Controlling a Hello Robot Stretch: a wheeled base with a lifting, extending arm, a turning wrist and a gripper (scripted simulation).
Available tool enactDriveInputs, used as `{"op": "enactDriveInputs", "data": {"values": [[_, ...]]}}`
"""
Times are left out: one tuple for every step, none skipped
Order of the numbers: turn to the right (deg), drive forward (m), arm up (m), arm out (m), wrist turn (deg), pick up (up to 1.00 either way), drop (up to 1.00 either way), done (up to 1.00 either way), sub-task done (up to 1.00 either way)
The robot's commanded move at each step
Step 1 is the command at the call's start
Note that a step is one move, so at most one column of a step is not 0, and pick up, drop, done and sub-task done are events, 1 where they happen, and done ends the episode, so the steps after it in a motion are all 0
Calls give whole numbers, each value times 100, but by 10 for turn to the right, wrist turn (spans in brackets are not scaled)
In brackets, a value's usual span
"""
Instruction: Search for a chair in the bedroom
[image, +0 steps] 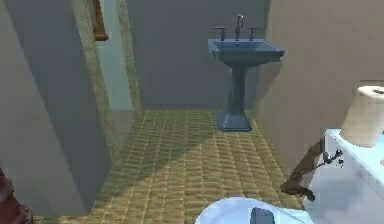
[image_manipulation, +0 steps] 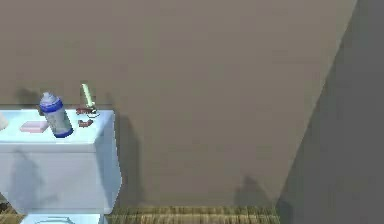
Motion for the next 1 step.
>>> {"op": "enactDriveInputs", "data": {"values": [[-450,0,0,0,0,0,0,0,0]]}}
